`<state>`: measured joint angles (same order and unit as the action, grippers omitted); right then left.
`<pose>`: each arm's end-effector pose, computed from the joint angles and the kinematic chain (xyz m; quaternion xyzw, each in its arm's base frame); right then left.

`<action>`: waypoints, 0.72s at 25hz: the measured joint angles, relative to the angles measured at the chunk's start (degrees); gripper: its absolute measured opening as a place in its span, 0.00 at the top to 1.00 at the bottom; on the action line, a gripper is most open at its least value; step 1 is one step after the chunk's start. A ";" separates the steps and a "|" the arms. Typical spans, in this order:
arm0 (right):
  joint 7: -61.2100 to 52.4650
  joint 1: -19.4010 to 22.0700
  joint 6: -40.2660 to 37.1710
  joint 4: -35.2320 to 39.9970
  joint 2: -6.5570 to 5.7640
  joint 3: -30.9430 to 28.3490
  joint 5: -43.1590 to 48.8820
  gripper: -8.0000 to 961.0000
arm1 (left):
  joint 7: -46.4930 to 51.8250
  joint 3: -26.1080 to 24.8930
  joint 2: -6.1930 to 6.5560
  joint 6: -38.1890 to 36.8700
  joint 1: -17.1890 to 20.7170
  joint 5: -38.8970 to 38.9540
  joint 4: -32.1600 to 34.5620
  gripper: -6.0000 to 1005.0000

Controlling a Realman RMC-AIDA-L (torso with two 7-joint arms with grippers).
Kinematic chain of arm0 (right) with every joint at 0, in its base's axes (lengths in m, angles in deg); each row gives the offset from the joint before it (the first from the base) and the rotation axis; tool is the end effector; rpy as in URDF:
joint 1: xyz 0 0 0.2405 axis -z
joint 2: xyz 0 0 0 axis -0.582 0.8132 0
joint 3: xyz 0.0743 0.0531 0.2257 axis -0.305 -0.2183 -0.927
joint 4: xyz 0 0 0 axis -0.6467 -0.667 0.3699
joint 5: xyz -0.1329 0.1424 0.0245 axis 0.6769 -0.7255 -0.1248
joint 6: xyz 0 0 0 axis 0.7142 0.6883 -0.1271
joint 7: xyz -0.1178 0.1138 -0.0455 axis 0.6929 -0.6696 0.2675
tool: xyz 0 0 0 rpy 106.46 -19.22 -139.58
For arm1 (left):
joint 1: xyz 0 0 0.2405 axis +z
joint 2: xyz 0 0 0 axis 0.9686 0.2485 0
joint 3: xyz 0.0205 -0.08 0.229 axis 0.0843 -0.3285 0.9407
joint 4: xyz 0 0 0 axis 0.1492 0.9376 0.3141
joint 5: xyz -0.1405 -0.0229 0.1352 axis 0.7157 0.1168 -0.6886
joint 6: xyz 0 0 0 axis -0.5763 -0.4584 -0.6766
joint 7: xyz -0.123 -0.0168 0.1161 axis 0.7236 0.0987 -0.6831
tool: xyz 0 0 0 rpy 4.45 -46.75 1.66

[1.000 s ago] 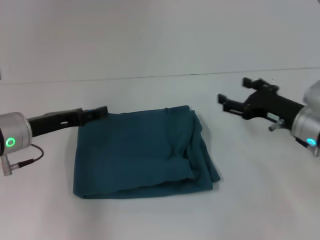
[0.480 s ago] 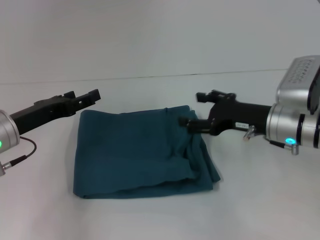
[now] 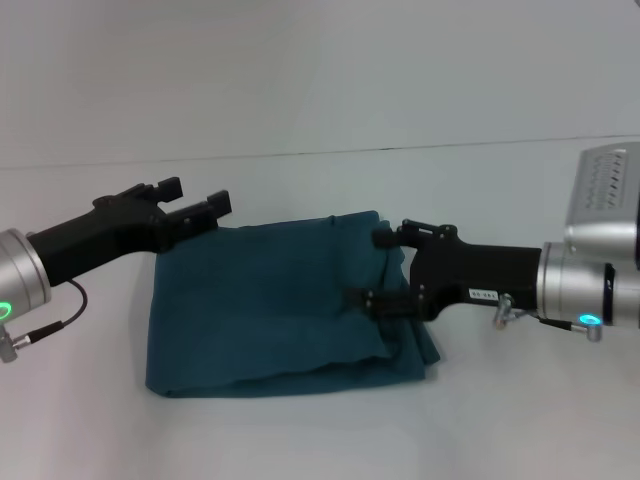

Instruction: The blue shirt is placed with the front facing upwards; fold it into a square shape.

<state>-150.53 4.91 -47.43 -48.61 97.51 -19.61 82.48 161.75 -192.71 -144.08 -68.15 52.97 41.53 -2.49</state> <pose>0.2101 0.3557 -0.0463 -0.9444 0.1482 0.2179 0.1966 -0.2085 0.3644 0.0002 -0.8519 -0.3258 -0.3166 0.2606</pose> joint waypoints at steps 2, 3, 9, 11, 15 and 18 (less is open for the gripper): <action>-0.01 0.81 -1.32 1.74 -0.06 -0.23 1.25 0.02 | -1.95 -0.13 0.16 -1.28 0.00 0.02 0.12 0.13; -0.11 1.11 -1.32 2.37 -0.06 -0.28 1.68 0.02 | -2.80 -0.23 0.20 -1.76 0.01 0.03 0.14 0.13; -0.63 1.18 -1.84 3.25 -0.02 -0.41 3.73 0.02 | -8.39 -0.67 0.33 -5.40 0.51 0.08 0.35 0.13; -0.73 1.23 -4.31 3.85 -0.06 -0.51 5.12 0.02 | -10.99 -1.02 0.40 -8.42 0.68 0.09 0.43 0.13; -2.86 2.28 -12.68 8.51 -0.91 -2.06 9.96 0.02 | -13.08 -2.66 1.96 -16.40 0.69 -0.21 0.90 0.13; -4.21 2.60 -20.76 12.21 -1.50 -4.81 12.87 0.02 | -13.63 -2.96 3.98 -23.24 0.02 -0.23 2.36 0.13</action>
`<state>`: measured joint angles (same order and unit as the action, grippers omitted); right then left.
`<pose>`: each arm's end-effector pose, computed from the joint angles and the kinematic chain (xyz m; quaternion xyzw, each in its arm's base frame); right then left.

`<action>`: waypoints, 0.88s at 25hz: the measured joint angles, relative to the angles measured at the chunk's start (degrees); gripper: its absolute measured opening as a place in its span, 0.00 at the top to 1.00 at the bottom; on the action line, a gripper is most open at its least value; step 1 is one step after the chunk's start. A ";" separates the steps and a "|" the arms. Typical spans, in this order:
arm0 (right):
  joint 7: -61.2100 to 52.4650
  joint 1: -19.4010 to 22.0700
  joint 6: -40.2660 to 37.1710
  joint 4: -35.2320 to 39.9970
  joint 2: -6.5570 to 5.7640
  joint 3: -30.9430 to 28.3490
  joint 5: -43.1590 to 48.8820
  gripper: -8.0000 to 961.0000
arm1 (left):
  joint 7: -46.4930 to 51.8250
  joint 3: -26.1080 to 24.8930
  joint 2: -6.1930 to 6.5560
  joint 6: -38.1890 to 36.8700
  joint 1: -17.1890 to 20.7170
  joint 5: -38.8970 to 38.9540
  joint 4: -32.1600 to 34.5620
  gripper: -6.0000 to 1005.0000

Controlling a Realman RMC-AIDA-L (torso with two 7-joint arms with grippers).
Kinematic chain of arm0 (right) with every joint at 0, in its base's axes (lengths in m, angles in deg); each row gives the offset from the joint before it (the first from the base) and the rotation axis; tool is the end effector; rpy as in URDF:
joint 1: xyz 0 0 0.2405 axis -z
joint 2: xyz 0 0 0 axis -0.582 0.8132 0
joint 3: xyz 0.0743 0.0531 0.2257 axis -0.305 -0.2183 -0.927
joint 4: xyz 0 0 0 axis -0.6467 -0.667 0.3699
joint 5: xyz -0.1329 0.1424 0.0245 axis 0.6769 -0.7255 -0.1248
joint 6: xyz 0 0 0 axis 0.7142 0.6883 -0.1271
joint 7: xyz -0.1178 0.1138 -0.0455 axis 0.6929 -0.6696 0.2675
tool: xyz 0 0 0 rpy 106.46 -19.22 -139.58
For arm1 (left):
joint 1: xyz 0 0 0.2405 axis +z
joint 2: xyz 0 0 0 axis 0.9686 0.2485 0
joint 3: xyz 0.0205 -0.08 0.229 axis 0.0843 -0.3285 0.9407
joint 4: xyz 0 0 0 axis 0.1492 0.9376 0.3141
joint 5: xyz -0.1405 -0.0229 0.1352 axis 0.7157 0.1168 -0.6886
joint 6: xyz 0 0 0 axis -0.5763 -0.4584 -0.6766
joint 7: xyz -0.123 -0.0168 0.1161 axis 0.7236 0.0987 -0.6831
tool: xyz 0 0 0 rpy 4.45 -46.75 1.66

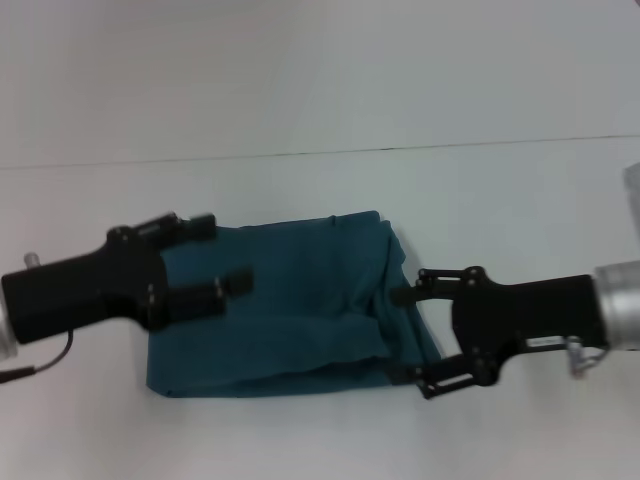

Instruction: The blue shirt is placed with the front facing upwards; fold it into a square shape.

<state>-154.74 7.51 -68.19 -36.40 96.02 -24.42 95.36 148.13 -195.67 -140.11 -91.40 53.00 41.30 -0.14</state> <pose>0.2067 0.3148 -0.0161 -0.9770 0.0737 0.1810 0.0855 -0.1967 0.3166 0.0102 -0.9188 -0.1723 -0.3230 0.1475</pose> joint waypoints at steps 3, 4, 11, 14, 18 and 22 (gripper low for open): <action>-0.43 -0.04 -6.20 2.10 -0.16 -3.84 0.88 0.02 | -1.88 0.53 1.27 -5.76 -0.80 -0.32 1.01 0.13; -0.78 -0.18 -7.40 2.44 -0.32 -5.04 0.91 0.02 | -2.26 0.58 1.43 -7.13 -1.11 -0.77 1.13 0.13; -2.24 -0.93 -10.89 2.72 -0.70 -8.50 0.97 0.02 | -2.39 0.67 0.87 -9.32 -3.58 -5.63 1.03 0.13; -2.73 -0.97 -10.97 2.54 -0.56 -8.53 0.99 0.02 | -2.28 0.66 0.66 -8.76 -4.82 -7.50 1.05 0.13; -2.75 -0.64 -10.85 2.52 -0.25 -8.68 0.87 0.02 | -1.47 0.21 0.70 -7.74 -6.55 -8.53 1.93 0.13; -2.75 -0.50 -10.81 2.52 -0.08 -9.45 0.60 0.02 | -1.32 0.43 0.68 -6.78 -7.20 -8.83 1.53 0.13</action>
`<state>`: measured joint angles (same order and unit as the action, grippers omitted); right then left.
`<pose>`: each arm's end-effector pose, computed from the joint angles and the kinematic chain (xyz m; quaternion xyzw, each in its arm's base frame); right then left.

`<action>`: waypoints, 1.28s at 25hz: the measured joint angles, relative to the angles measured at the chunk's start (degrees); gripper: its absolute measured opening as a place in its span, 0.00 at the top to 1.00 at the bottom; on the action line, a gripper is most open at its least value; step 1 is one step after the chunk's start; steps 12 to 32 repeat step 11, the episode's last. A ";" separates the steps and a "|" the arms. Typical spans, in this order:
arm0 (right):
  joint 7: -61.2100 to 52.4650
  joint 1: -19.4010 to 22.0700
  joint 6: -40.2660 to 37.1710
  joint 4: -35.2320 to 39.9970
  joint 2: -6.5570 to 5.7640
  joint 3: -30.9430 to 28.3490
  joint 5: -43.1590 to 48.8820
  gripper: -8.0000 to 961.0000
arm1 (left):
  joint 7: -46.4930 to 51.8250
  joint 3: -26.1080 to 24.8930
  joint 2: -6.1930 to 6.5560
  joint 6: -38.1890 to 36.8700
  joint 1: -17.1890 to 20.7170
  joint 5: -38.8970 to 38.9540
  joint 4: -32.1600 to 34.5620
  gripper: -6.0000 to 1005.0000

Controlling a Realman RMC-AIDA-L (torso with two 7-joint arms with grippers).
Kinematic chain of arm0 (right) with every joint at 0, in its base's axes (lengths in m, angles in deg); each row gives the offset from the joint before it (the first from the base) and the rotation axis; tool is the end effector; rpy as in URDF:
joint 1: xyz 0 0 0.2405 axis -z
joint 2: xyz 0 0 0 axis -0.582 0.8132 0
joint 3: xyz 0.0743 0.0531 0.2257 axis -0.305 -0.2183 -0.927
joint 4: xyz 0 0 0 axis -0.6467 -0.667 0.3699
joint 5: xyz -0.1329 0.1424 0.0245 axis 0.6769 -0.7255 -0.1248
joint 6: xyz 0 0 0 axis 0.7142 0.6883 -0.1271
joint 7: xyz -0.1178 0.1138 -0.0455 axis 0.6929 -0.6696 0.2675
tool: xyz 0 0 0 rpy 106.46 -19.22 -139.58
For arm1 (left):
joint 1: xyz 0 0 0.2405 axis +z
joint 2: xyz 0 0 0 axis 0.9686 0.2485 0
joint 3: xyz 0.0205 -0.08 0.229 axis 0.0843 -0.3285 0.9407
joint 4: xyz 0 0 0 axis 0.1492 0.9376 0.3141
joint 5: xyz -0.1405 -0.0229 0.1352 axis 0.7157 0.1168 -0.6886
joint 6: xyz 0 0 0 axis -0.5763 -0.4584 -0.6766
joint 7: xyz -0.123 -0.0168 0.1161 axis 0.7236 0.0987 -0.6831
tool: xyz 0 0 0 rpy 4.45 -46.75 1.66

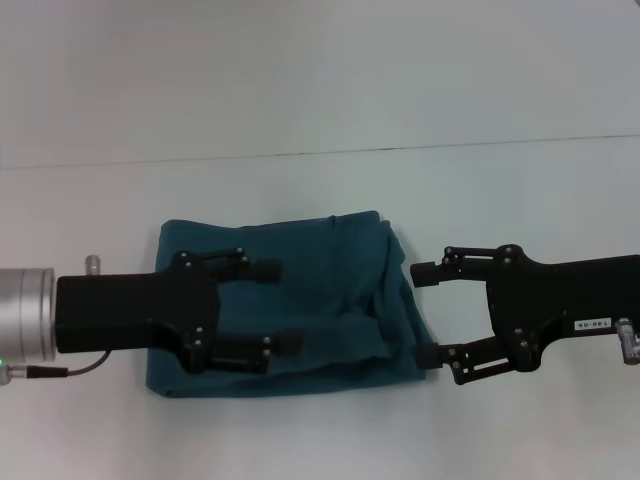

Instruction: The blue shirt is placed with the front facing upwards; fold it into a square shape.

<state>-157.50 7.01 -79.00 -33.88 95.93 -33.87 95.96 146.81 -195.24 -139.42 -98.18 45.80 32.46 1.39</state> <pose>0.1974 0.3055 0.0143 -0.9666 0.0817 0.2330 0.0684 -0.1736 0.3123 -0.0074 -0.9563 -0.1034 -0.2683 0.0525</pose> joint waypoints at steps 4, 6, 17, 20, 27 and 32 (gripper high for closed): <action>0.00 0.02 -0.04 -0.01 0.07 -0.08 0.19 0.02 | -0.47 0.29 -0.09 0.09 -0.60 -1.00 -0.14 0.13; 0.00 0.02 0.02 -0.05 0.07 -0.07 0.24 0.02 | -0.58 0.32 -0.15 0.09 -0.83 -1.53 -0.16 0.13; 0.00 0.02 0.06 -0.06 0.13 -0.08 0.26 0.02 | -1.28 0.33 -0.28 0.20 -1.08 -1.80 -0.30 0.13; 0.00 0.02 0.06 -0.06 0.13 -0.08 0.26 0.02 | -1.28 0.33 -0.28 0.20 -1.08 -1.80 -0.30 0.13; 0.00 0.02 0.06 -0.06 0.13 -0.08 0.26 0.02 | -1.28 0.33 -0.28 0.20 -1.08 -1.80 -0.30 0.13; 0.00 0.02 0.06 -0.06 0.13 -0.08 0.26 0.02 | -1.28 0.33 -0.28 0.20 -1.08 -1.80 -0.30 0.13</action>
